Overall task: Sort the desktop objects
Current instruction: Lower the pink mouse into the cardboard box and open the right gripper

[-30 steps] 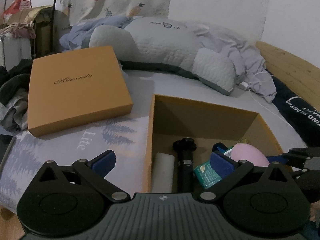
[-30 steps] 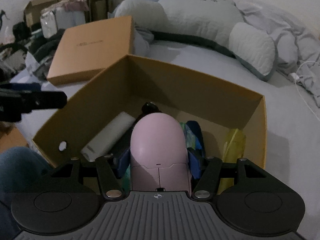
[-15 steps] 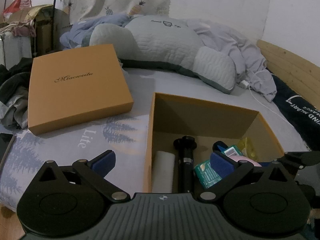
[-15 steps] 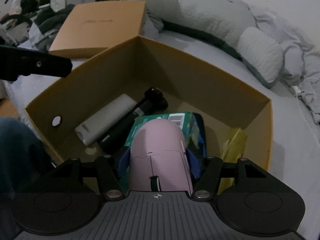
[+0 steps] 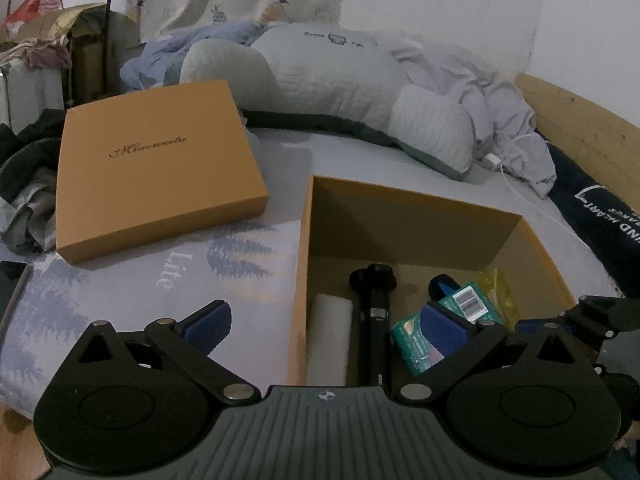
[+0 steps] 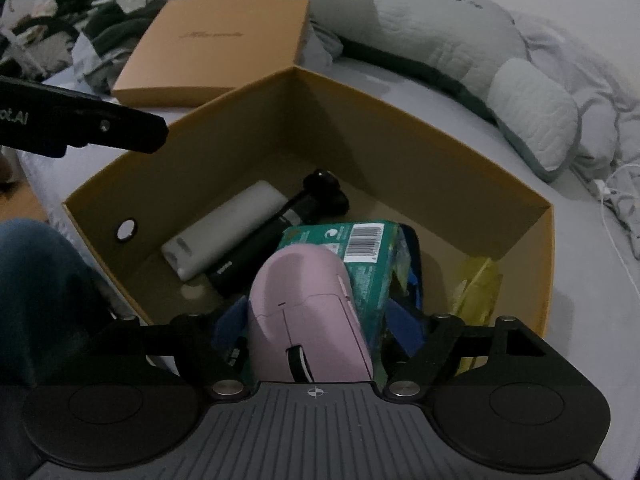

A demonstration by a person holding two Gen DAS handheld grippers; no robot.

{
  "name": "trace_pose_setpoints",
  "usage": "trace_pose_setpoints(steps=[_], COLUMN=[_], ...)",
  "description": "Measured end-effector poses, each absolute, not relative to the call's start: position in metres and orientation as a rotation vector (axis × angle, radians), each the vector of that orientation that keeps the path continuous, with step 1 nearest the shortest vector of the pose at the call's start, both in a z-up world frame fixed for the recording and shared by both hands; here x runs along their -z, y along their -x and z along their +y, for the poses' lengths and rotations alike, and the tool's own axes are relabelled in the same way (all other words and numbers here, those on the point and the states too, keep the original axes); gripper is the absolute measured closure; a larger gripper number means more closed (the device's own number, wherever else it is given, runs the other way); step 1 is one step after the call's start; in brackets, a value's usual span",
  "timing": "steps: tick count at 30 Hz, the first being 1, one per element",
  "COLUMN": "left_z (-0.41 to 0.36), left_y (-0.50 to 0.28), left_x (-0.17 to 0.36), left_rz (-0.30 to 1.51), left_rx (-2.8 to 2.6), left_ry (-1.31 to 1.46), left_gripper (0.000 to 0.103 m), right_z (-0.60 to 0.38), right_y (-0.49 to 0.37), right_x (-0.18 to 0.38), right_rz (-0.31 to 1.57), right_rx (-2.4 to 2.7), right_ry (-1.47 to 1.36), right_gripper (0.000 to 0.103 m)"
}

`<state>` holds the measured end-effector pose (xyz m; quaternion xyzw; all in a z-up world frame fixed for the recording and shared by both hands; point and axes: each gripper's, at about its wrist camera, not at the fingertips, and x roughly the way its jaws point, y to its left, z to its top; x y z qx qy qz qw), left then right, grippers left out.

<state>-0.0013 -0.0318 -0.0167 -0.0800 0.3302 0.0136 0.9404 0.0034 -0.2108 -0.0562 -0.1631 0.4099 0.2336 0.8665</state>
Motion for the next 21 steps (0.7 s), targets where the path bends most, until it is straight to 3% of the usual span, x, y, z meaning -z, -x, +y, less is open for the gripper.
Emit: trace_pose_setpoints(steps=[21], left_z=[-0.026], left_y=[-0.0002], left_x=[0.0184], left_rz=[0.681], left_rx=[-0.024], left_ry=[0.17], left_gripper=[0.0], right_z=[-0.2135], right_y=[-0.0011], right_x=[0.0496], right_rz=[0.838], right_rx=[-0.487], right_ry=[0.341], right_gripper=[0.015])
